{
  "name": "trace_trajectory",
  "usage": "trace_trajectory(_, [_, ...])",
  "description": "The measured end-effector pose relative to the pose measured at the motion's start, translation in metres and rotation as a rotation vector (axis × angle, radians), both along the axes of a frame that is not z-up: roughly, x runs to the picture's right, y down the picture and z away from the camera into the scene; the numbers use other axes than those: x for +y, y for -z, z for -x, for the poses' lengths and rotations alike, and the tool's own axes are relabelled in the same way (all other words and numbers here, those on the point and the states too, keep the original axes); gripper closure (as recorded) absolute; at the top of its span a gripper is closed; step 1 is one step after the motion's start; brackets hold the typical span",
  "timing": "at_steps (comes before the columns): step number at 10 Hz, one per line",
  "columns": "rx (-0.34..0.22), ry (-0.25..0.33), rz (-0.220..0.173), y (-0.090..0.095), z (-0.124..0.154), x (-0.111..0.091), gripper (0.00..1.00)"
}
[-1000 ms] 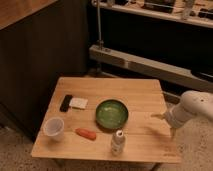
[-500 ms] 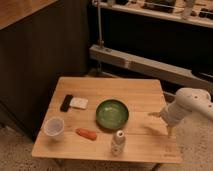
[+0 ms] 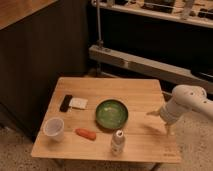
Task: Push the ceramic bowl across the table
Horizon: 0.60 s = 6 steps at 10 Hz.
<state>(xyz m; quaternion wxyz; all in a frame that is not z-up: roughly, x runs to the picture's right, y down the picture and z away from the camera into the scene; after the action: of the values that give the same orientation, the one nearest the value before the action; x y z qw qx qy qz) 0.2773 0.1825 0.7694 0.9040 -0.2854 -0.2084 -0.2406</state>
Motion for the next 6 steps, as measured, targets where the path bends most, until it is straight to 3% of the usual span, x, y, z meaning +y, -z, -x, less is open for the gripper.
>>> trace_trajectory(6, [0.005,0.015,0.046,-0.004,0.003,-0.003,0.20])
